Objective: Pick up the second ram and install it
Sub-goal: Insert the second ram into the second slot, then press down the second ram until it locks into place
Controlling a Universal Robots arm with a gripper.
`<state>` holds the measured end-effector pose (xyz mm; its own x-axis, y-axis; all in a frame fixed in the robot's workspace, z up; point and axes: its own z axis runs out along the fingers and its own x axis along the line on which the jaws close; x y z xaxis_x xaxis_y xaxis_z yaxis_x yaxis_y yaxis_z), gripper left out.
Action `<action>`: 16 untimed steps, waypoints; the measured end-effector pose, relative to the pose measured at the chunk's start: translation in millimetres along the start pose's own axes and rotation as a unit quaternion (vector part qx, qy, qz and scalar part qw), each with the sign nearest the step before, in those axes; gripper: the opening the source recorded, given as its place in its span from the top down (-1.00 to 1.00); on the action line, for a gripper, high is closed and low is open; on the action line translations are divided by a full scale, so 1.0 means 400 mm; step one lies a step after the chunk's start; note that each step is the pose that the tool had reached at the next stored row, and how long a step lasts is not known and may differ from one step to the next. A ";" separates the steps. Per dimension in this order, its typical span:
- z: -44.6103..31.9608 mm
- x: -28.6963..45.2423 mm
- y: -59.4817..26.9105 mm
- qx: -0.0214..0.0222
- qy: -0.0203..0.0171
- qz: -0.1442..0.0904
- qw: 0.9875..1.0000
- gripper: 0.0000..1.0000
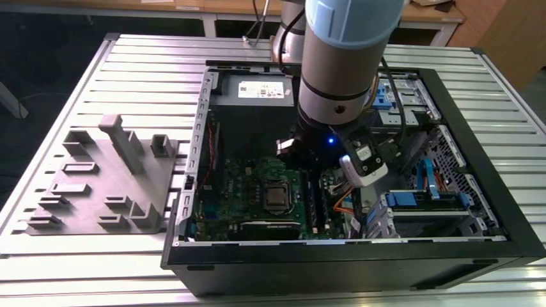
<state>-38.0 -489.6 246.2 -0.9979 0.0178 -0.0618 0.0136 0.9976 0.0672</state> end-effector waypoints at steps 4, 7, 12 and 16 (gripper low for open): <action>-0.001 0.000 0.000 0.000 0.000 0.000 1.000 0.69; -0.002 0.000 0.000 0.000 0.000 0.000 1.000 0.69; -0.002 0.000 0.000 0.000 0.000 0.000 1.000 0.86; -0.002 0.000 0.000 0.000 0.000 0.000 1.000 0.86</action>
<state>-37.9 -489.6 247.1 -0.9979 0.0177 -0.0618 0.0136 0.9976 0.0672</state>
